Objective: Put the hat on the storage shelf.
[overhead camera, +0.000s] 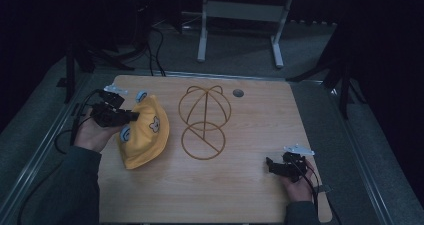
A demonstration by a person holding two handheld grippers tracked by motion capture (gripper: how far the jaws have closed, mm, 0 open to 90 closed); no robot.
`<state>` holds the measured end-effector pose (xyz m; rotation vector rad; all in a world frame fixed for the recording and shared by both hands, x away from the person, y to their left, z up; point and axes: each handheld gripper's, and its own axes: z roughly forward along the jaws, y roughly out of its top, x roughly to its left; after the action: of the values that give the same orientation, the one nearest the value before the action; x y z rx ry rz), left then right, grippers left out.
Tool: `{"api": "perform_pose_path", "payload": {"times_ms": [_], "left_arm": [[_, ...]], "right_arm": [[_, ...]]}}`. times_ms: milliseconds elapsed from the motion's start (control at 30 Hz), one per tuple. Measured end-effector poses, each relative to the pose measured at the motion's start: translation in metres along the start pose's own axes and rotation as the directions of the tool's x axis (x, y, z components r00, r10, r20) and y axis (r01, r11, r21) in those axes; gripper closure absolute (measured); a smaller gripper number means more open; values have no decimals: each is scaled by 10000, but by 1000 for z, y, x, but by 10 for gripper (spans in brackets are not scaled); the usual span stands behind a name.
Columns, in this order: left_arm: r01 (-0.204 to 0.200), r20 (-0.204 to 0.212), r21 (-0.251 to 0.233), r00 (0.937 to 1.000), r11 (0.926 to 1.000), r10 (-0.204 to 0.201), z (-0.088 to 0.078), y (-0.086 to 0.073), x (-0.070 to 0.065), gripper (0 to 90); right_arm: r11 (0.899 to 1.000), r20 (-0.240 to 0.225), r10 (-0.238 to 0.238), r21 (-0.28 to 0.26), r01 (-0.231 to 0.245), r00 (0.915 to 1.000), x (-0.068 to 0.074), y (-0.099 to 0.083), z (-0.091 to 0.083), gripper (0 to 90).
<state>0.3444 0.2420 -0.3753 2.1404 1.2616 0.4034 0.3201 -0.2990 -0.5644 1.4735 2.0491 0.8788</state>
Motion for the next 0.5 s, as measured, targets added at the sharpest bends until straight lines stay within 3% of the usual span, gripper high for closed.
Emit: {"api": "perform_pose_path", "payload": {"times_ms": [500], "left_arm": [[-362,515,-429,9979,9984,384,-13,3,0,843]], "right_arm": [[10000,1,2,0,-2,10000,0,0,0,129]]}}
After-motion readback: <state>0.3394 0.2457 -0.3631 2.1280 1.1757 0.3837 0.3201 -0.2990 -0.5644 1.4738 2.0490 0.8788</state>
